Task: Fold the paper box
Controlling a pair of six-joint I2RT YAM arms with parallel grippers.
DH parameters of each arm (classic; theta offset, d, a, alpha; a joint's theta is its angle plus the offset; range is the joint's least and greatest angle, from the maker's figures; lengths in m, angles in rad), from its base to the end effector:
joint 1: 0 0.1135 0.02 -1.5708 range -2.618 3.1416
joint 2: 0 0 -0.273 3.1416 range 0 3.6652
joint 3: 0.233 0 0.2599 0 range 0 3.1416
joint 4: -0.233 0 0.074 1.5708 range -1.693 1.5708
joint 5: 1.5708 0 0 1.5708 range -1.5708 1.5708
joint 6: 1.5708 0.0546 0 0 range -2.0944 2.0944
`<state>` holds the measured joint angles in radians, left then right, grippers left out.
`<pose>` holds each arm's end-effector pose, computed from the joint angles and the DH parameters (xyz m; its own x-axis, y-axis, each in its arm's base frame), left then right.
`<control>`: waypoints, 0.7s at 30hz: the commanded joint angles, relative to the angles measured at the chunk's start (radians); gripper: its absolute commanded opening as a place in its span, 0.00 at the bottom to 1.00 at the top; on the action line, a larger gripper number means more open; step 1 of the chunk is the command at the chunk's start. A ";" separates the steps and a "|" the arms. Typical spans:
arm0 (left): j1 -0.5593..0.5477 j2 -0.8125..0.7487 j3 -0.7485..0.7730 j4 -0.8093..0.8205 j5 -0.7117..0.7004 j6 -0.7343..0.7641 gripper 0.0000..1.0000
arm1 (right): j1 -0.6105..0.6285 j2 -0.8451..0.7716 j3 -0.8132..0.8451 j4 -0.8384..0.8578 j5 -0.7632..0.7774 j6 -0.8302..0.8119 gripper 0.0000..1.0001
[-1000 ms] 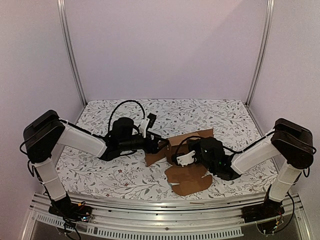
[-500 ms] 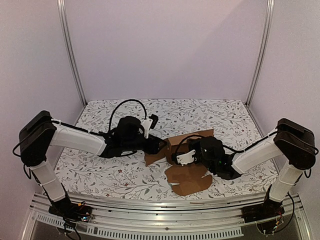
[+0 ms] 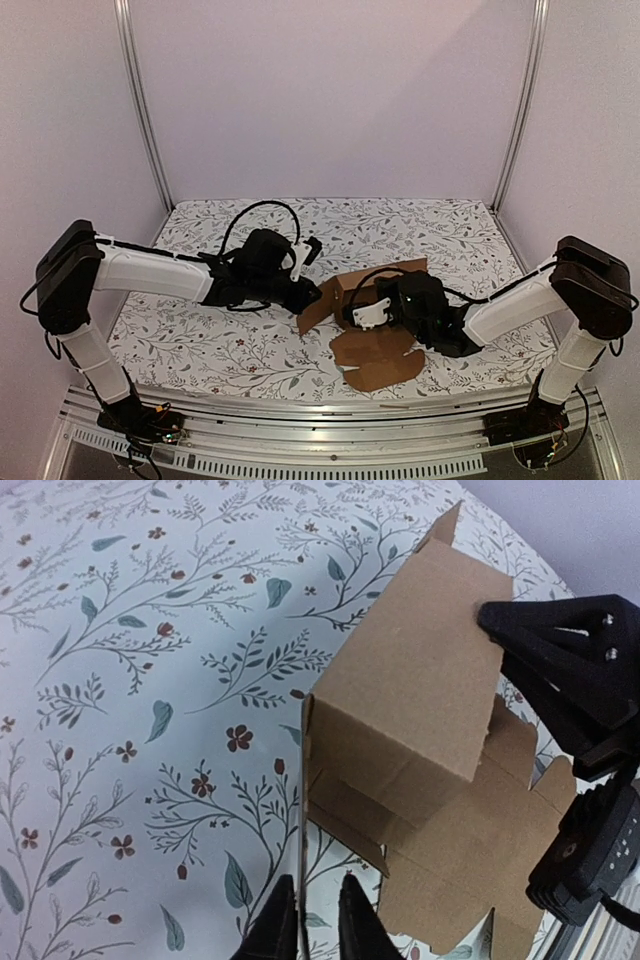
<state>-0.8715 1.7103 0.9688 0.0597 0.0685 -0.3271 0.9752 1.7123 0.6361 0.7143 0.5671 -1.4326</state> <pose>0.2448 -0.2968 0.1763 -0.6404 0.2635 -0.7214 0.6251 0.7246 -0.2903 0.2171 0.2680 0.1472 0.3850 -0.9210 0.0595 -0.2541 -0.1678 -0.9525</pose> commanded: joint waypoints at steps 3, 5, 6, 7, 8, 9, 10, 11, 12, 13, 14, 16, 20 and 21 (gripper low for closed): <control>-0.029 0.026 0.043 -0.057 0.013 0.135 0.00 | 0.010 -0.065 0.107 -0.281 0.019 0.059 0.13; -0.029 0.028 0.057 -0.102 -0.020 0.189 0.00 | 0.010 -0.103 0.217 -0.560 0.008 0.136 0.30; -0.029 0.031 0.063 -0.112 -0.040 0.229 0.00 | 0.007 -0.114 0.283 -0.794 -0.011 0.179 0.42; -0.029 0.034 0.068 -0.120 -0.059 0.258 0.00 | 0.004 -0.125 0.361 -0.986 -0.054 0.246 0.47; -0.028 0.036 0.073 -0.123 -0.073 0.287 0.00 | -0.001 -0.128 0.431 -1.144 -0.114 0.301 0.53; -0.027 0.038 0.075 -0.123 -0.100 0.313 0.00 | -0.007 -0.133 0.496 -1.268 -0.178 0.385 0.58; -0.027 0.039 0.076 -0.119 -0.117 0.337 0.00 | -0.014 -0.137 0.547 -1.356 -0.232 0.439 0.63; -0.025 0.040 0.076 -0.115 -0.124 0.366 0.00 | -0.023 -0.144 0.591 -1.460 -0.291 0.470 0.67; -0.024 0.042 0.075 -0.111 -0.132 0.396 0.00 | -0.035 -0.146 0.638 -1.547 -0.354 0.496 0.69; -0.024 0.043 0.073 -0.101 -0.141 0.421 0.00 | -0.048 -0.146 0.677 -1.601 -0.400 0.511 0.69; -0.022 0.043 0.069 -0.089 -0.152 0.442 0.00 | -0.069 -0.144 0.714 -1.659 -0.451 0.529 0.70; -0.020 0.049 0.062 -0.077 -0.160 0.490 0.00 | -0.116 -0.132 0.787 -1.746 -0.575 0.545 0.70; -0.015 0.056 0.044 0.014 -0.190 0.545 0.00 | -0.234 -0.066 0.929 -1.821 -0.737 0.564 0.69; -0.014 0.056 0.039 0.026 -0.191 0.552 0.00 | -0.260 -0.030 0.959 -1.826 -0.765 0.574 0.69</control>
<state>-0.8860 1.7443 1.0309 0.0273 -0.0769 0.1230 0.8101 1.5948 1.4948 -0.9051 0.0292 -0.9325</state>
